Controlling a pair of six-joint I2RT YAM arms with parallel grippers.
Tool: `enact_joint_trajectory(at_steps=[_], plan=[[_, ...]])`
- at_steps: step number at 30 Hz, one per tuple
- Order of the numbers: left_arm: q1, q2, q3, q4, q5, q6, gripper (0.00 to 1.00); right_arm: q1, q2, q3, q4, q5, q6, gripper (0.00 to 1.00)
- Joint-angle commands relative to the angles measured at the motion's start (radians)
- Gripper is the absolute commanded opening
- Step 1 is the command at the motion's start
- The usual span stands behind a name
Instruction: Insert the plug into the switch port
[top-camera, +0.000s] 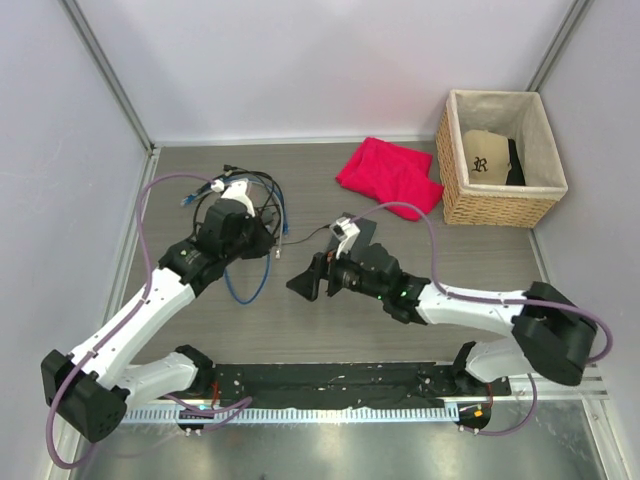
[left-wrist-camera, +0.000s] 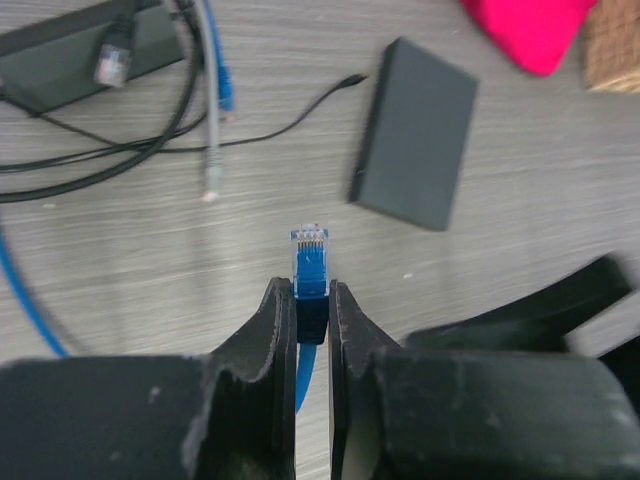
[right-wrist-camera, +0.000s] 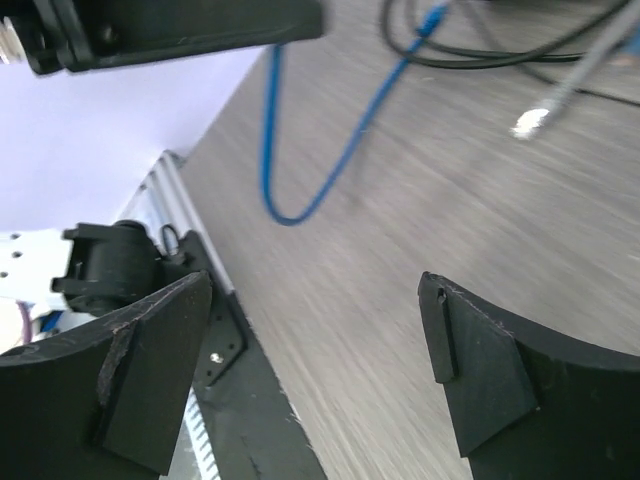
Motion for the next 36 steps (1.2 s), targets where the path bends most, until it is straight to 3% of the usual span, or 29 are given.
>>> enact_joint_trajectory(at_steps=[1,6,9,14,15,17,18,20,23,24,27,32,36], plan=[[-0.052,0.02,0.035,0.12,-0.006,-0.144,0.0,0.051,0.116,0.014,0.317,-0.013,0.036,0.88],[-0.126,0.034,0.043,0.136,-0.053,-0.181,0.01,0.066,0.225,0.056,0.404,0.017,0.013,0.77],[-0.147,0.031,0.043,0.143,-0.073,-0.192,0.01,0.066,0.282,0.073,0.446,0.034,0.002,0.63],[-0.155,0.025,0.044,0.148,-0.081,-0.195,0.03,0.066,0.301,0.07,0.48,0.008,-0.009,0.24],[-0.155,0.023,0.04,0.154,-0.082,-0.193,0.04,0.066,0.287,0.065,0.468,-0.001,-0.012,0.11],[-0.153,0.017,0.037,0.163,-0.084,-0.187,0.08,0.066,0.261,0.05,0.448,-0.007,-0.024,0.01],[-0.155,0.014,0.037,0.171,-0.093,-0.167,0.21,0.065,0.217,0.044,0.408,-0.013,-0.027,0.01],[-0.155,-0.003,0.043,0.17,-0.111,-0.135,0.35,0.06,0.154,0.032,0.322,-0.013,-0.043,0.01],[-0.153,-0.023,0.07,0.141,-0.187,-0.057,0.66,0.043,0.002,0.054,0.019,0.005,-0.081,0.01],[-0.153,-0.04,0.078,0.124,-0.21,-0.037,0.81,0.023,-0.032,0.073,-0.179,0.017,-0.105,0.01],[-0.15,-0.066,0.109,0.101,-0.294,0.044,0.96,-0.058,-0.17,0.143,-0.542,0.017,-0.153,0.01],[-0.137,-0.087,0.109,0.09,-0.359,0.107,1.0,-0.283,-0.34,0.209,-0.793,-0.143,-0.167,0.01],[-0.137,-0.092,0.039,0.102,-0.362,0.088,1.0,-0.36,-0.298,0.332,-0.968,-0.193,-0.222,0.01]])
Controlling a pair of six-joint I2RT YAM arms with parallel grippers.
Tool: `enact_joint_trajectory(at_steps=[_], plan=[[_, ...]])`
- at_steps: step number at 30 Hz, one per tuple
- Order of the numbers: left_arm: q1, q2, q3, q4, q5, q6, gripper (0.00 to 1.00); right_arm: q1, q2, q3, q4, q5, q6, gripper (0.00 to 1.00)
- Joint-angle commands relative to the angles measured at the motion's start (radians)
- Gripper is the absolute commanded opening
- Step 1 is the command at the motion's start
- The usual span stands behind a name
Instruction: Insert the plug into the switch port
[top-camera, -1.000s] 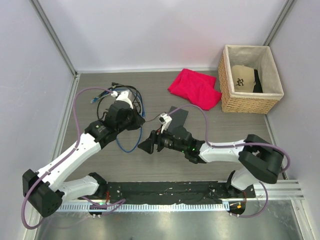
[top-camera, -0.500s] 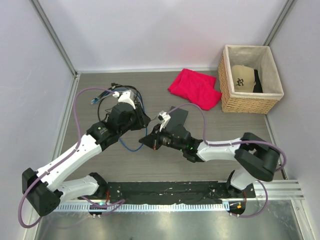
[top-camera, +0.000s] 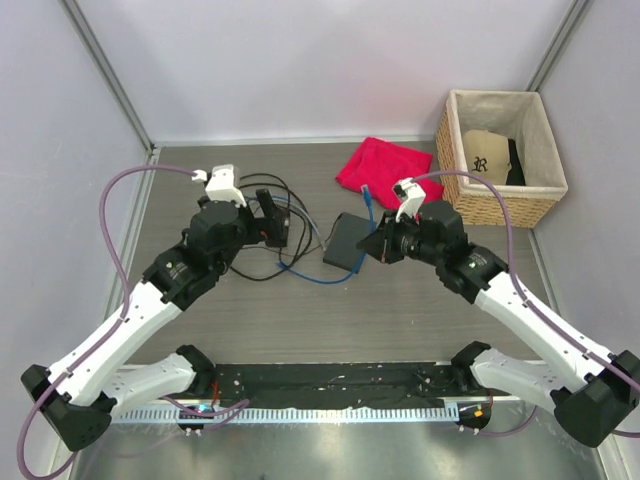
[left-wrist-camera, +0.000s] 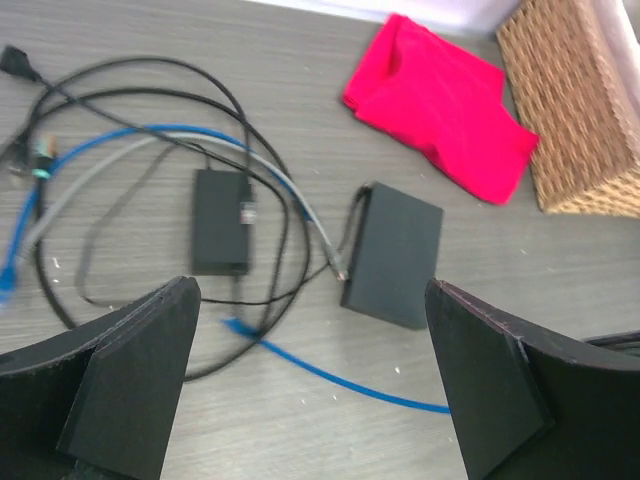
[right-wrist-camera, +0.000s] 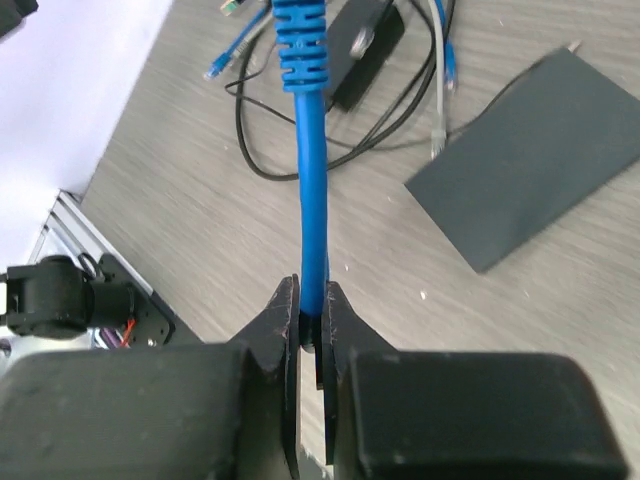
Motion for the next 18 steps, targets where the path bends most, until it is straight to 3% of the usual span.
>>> enact_joint_trajectory(at_steps=[1,5,9,15,18], plan=[[0.004,0.001,-0.067,0.005,-0.055,0.017,1.0,-0.035,0.041,0.173,-0.288,-0.093,-0.086,0.01],[0.004,0.067,-0.138,-0.003,-0.022,-0.037,1.0,-0.044,0.052,0.206,-0.377,-0.081,-0.146,0.01],[0.004,0.185,-0.198,0.066,0.061,-0.081,0.97,-0.046,0.067,0.137,-0.377,-0.077,-0.155,0.01],[-0.01,0.488,-0.042,0.042,0.087,-0.002,1.0,-0.046,0.057,0.054,-0.329,-0.128,-0.157,0.01],[-0.035,0.628,0.04,0.02,0.032,0.052,1.0,-0.046,0.043,0.034,-0.32,-0.125,-0.158,0.01]])
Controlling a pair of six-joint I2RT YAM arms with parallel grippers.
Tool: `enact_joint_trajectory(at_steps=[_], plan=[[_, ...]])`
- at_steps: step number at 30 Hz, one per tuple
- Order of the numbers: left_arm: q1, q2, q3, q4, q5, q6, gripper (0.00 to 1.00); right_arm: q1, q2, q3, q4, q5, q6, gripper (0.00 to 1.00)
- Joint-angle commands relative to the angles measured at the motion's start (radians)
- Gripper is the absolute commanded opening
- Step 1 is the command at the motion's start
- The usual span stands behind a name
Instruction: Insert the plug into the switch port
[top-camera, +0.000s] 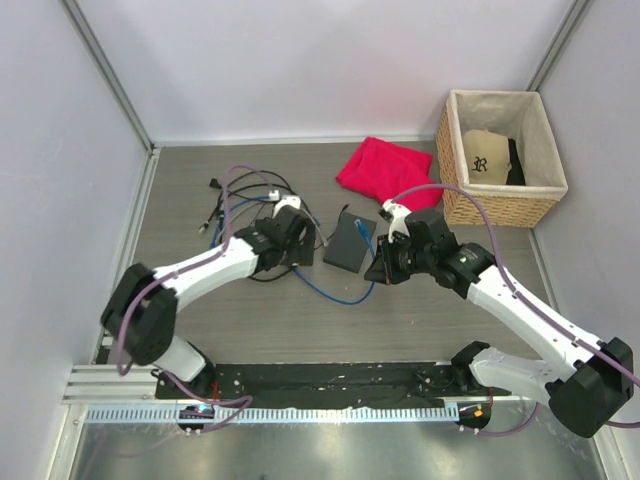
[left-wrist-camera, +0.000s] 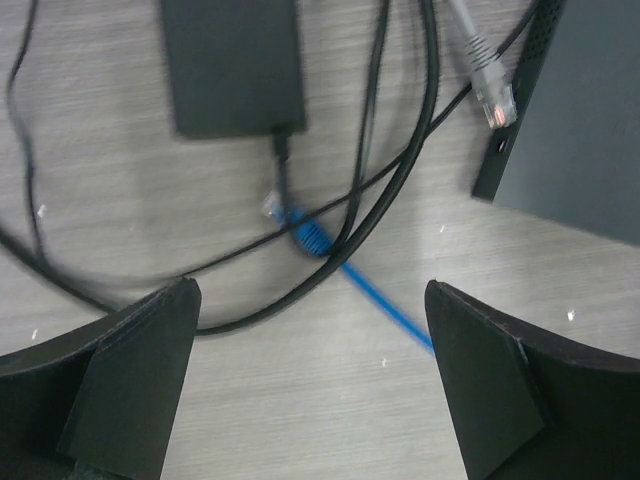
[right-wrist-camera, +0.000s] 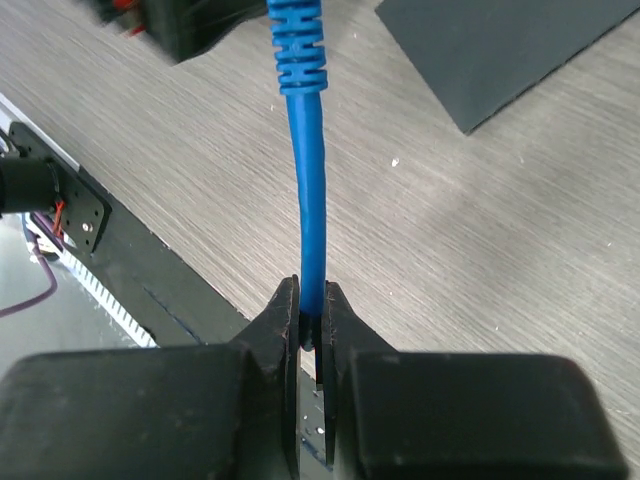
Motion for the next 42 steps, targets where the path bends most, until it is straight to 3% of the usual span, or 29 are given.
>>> enact_joint_trajectory(at_steps=[1,9,15,23,27,30,33,38,42], plan=[[-0.04,0.155,0.145,0.008,-0.094,0.091,1.0,-0.002,-0.028,-0.017,0.021,-0.034,-0.023,0.01],[-0.063,0.412,0.307,-0.124,-0.26,0.152,1.0,-0.004,-0.057,-0.035,0.027,-0.027,-0.027,0.01],[-0.048,0.482,0.317,-0.184,-0.418,0.183,0.88,-0.01,-0.083,-0.028,0.005,0.013,-0.044,0.01],[0.181,0.442,0.311,-0.175,-0.464,0.151,0.82,-0.021,-0.125,0.032,-0.092,0.102,-0.063,0.01],[0.302,0.462,0.347,-0.19,-0.466,0.143,0.83,-0.029,-0.155,0.078,-0.156,0.146,-0.069,0.01],[0.33,0.454,0.36,-0.2,-0.458,0.137,0.86,-0.029,-0.165,0.086,-0.178,0.156,-0.063,0.01],[0.311,0.407,0.344,-0.203,-0.383,0.106,0.9,-0.033,-0.122,0.08,-0.192,0.194,-0.04,0.01],[0.216,0.197,0.275,-0.175,-0.283,0.071,0.99,-0.042,-0.037,0.04,-0.189,0.242,0.009,0.03],[0.13,0.066,0.2,-0.088,-0.144,0.077,1.0,-0.058,0.016,-0.018,-0.166,0.262,0.045,0.04]])
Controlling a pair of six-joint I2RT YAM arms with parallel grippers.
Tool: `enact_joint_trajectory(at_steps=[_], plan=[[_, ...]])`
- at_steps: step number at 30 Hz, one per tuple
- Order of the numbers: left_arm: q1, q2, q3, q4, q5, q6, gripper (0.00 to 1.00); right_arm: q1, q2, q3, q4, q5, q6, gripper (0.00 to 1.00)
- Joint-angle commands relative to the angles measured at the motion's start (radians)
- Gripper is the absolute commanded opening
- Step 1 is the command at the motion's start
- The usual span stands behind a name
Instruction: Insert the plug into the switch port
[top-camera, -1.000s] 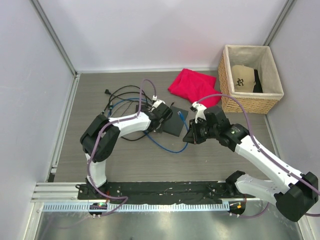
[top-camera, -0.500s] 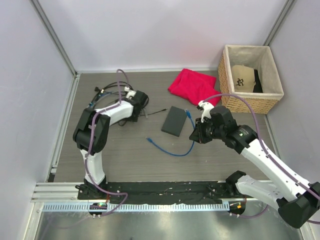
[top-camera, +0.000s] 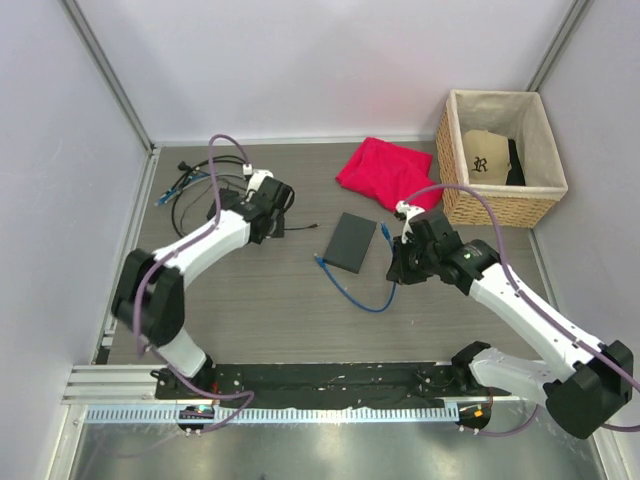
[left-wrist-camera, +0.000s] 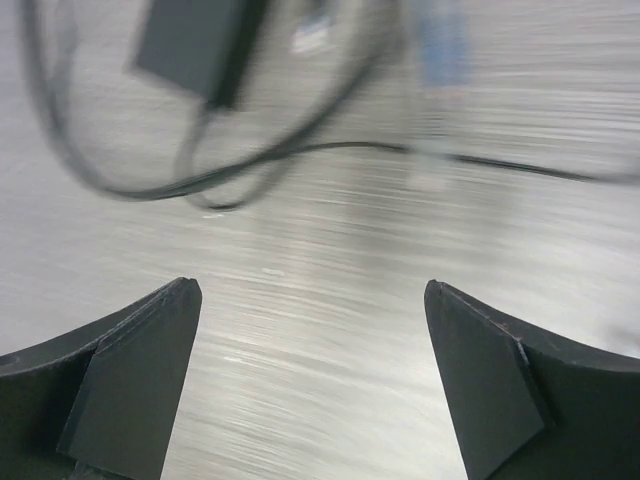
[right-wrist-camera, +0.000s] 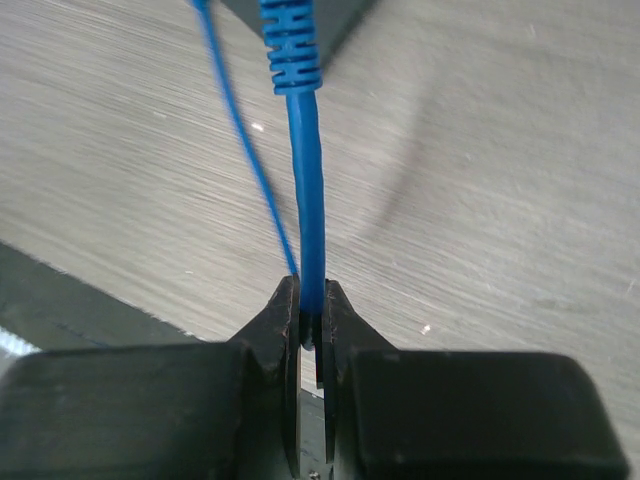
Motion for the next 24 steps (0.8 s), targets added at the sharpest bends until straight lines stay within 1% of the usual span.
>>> enact_joint_trajectory(at_steps=[1,2,4,5,6,7,8,10,12,14,19,24], plan=[[-0.089,-0.157,-0.057,0.122,0.17,-0.018,1.0,-0.016,0.025,-0.057,0.031,0.055,0.056,0.04],[-0.128,-0.162,-0.064,0.145,0.196,-0.009,1.0,-0.017,0.022,-0.08,0.042,0.055,0.064,0.04],[-0.166,-0.141,-0.06,0.205,0.262,0.026,1.0,-0.017,0.003,-0.099,0.07,0.048,0.07,0.04],[-0.2,-0.106,-0.046,0.218,0.288,0.037,1.0,-0.017,-0.005,-0.113,0.077,0.042,0.071,0.04],[-0.214,-0.078,-0.031,0.238,0.329,0.051,1.0,-0.017,-0.015,-0.12,0.094,0.023,0.073,0.04],[-0.227,-0.052,0.009,0.245,0.342,0.056,1.0,-0.017,-0.031,-0.126,0.102,0.017,0.076,0.05],[-0.253,0.008,0.031,0.252,0.347,0.062,1.0,-0.017,-0.038,-0.139,0.108,0.011,0.077,0.05],[-0.277,0.066,0.081,0.271,0.337,0.085,1.0,-0.017,-0.06,-0.154,0.124,0.011,0.08,0.06],[-0.304,0.155,0.164,0.281,0.336,0.094,1.0,-0.017,-0.071,-0.165,0.133,0.012,0.082,0.06],[-0.327,0.208,0.234,0.284,0.342,0.108,1.0,-0.017,-0.08,-0.177,0.136,0.012,0.079,0.06],[-0.373,0.342,0.319,0.33,0.331,0.152,1.0,-0.017,-0.092,-0.206,0.147,-0.008,0.062,0.06],[-0.381,0.445,0.379,0.327,0.314,0.172,1.0,-0.017,-0.091,-0.214,0.162,-0.017,0.054,0.06]])
